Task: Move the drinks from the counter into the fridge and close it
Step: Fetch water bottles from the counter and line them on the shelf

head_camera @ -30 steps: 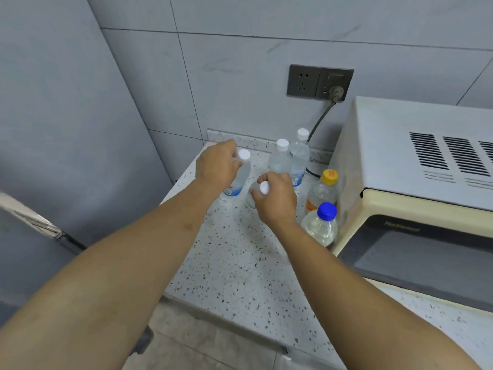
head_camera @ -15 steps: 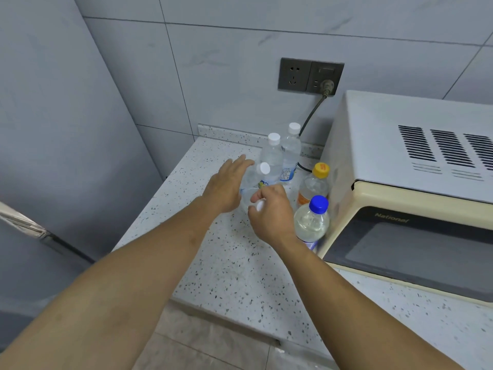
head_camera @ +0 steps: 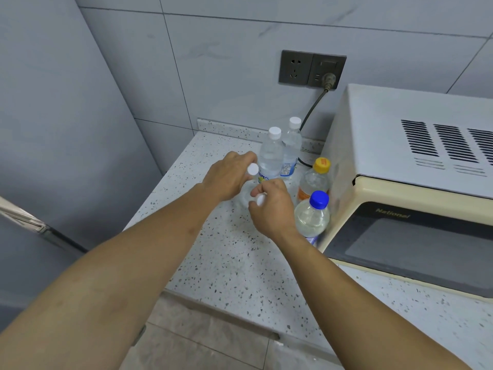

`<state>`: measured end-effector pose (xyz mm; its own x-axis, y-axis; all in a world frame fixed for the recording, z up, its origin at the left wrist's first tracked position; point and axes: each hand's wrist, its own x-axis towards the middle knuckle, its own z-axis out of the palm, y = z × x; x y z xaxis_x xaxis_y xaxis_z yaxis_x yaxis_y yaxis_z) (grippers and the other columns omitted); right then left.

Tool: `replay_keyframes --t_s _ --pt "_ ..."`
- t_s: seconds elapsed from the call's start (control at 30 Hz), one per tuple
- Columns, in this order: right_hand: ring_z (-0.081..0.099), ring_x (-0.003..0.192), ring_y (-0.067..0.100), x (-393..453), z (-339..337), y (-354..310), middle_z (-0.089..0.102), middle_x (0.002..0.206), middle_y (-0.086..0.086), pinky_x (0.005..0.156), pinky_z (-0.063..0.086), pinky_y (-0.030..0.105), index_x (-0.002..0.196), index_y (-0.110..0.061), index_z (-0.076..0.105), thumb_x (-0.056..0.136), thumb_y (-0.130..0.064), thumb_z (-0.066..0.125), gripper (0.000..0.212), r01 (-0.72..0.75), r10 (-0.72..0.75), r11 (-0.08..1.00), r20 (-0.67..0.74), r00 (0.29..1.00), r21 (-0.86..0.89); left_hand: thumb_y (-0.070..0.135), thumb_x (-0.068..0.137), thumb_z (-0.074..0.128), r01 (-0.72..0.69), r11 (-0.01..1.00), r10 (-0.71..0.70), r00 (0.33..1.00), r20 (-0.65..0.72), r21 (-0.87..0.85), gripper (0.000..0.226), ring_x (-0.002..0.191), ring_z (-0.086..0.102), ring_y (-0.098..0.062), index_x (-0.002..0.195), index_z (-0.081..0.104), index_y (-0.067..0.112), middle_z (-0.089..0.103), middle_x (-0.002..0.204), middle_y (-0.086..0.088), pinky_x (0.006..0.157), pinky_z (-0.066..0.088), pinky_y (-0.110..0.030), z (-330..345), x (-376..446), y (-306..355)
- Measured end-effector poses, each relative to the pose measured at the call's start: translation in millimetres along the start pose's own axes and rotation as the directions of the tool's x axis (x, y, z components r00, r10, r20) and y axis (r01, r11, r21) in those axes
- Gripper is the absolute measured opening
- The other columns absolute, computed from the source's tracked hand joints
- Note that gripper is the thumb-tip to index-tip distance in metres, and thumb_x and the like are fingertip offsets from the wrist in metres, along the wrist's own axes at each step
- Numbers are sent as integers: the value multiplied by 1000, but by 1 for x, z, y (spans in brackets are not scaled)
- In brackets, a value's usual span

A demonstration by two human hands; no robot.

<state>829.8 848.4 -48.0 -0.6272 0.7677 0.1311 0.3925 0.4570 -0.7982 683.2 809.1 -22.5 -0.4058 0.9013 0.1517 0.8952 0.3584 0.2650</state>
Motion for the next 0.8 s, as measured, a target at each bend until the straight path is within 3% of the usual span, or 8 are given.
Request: replay_keyframes --t_s 0.07,0.13,0.23,0.37,0.43,0.57,0.7,0.8 --pt "50 82 8 2 -3 0 49 102 -7 67 35 2 86 -20 62 81 -4 63 16 -20 21 1000 -23 1000 24 19 95 58 -23 999 21 997 -76 -26 34 106 49 -24 127 48 26 57 115 -5 65 44 -36 5 -14 -3" --pt "49 83 8 3 -6 -1 49 102 -7 67 34 7 86 -20 62 81 -8 66 14 -38 39 999 -29 999 36 14 94 61 -37 999 30 987 -160 -40 39 113 47 -26 131 53 20 59 124 -1 69 52 -42 11 -33 -7" --pt "50 82 9 3 -9 -6 49 104 -4 70 35 15 86 -20 61 82 -14 68 11 -47 47 999 -9 999 16 7 92 62 4 995 -33 957 -287 -102 28 105 50 -28 119 62 12 59 121 -3 68 55 -45 19 -62 -13" --pt "48 79 7 2 -15 -17 54 105 -1 62 30 3 85 -24 61 83 -16 67 9 -24 24 1000 17 1000 -8 -2 89 59 88 950 -208 895 -394 -301 27 103 56 -27 115 62 5 58 118 -10 80 55 -39 16 -94 -14" --pt "49 83 9 2 -21 -25 57 106 -1 63 30 4 88 -23 66 83 -17 67 8 0 1 1000 14 1000 -17 -1 91 58 119 914 -298 847 -441 -388 27 103 57 -23 117 63 5 57 118 -9 82 53 -31 6 -104 -13" --pt "55 91 15 3 -31 -43 62 106 1 74 39 24 87 -25 64 80 -15 68 12 42 -38 997 71 997 -66 8 96 53 172 846 -410 815 -409 -504 32 111 55 -18 127 60 13 58 126 -6 89 46 -24 -20 -118 -7" --pt "59 94 18 -8 -24 -47 66 100 -3 73 40 25 92 -20 67 78 -13 69 16 87 -83 995 93 992 -39 20 97 54 250 825 -451 831 -324 -507 30 106 55 -18 127 57 23 60 120 7 82 46 -27 -30 -131 -8" --pt "57 101 21 -21 -14 -37 64 101 -4 79 39 26 106 -15 67 82 -19 73 25 139 -139 990 -28 990 -2 27 96 55 215 812 -440 837 -326 -543 32 109 52 -14 128 54 25 58 121 11 82 42 -23 -21 -139 -9"
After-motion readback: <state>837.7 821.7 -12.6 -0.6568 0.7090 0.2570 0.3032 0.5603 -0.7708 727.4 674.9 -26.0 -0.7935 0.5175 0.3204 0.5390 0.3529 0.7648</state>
